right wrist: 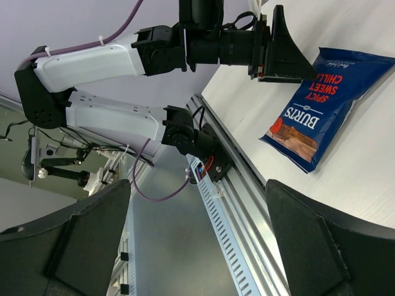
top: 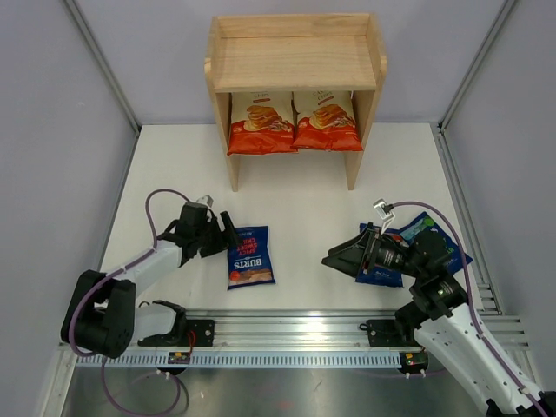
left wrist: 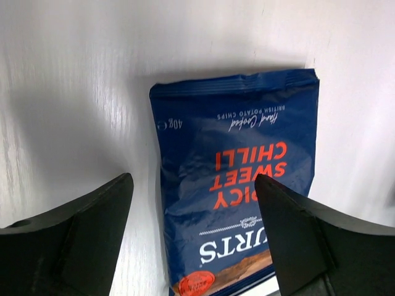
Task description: Place and organize the chips bags onto the shelf
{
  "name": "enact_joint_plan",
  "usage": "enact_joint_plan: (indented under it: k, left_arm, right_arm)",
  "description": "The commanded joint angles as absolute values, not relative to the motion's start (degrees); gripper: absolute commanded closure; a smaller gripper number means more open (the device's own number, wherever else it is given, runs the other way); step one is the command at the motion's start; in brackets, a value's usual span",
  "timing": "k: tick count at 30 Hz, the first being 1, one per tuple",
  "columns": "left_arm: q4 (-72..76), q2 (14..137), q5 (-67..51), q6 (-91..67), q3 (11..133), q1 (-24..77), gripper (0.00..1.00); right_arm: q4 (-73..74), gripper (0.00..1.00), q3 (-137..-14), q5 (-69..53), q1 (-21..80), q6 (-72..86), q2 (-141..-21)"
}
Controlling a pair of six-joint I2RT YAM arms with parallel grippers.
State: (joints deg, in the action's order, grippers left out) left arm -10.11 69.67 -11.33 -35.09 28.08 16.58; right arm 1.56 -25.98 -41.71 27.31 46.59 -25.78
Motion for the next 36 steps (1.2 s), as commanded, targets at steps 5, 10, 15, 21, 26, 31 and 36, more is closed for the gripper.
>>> enact_joint_plan:
  k: [5, 10, 15, 21, 26, 31, 36]
  left_arm:
    - [-4.8, 75.0, -9.4, -34.8, 29.4, 16.4, 0.34]
    - [-2.3, 77.3, -9.1, -35.5, 29.3, 17.1, 0.61]
    - [1.7, 74.5, -9.5, -36.7, 26.8, 18.2, 0.92]
    - [3.3, 60.8, -7.9, -41.9, 22.9, 19.2, 1.00]
    - [3.5, 51.2, -14.0, -43.2, 23.2, 20.2, 1.00]
    - [3.4, 41.7, -19.9, -46.1, 24.7, 21.1, 1.00]
    - [3.4, 35.7, -24.5, -49.8, 28.5, 23.4, 1.00]
  right_arm:
    - [-1.2, 0.01, -24.9, -42.3, 27.2, 47.8, -22.8]
    - [-0.4, 0.01, -24.5, -40.6, 27.2, 48.4, -21.0]
    - [2.1, 0.01, -23.7, -38.3, 27.1, 48.5, -20.7]
    - [-2.8, 0.01, -18.5, -35.4, 27.1, 51.7, -23.5]
    - [-17.2, 0.01, -13.9, -34.3, 27.3, 53.8, -30.8]
    - [-30.3, 0.00, -12.0, -34.1, 27.6, 51.4, -36.3]
    - [-41.5, 0.01, -13.3, -39.2, 28.6, 50.4, -44.0]
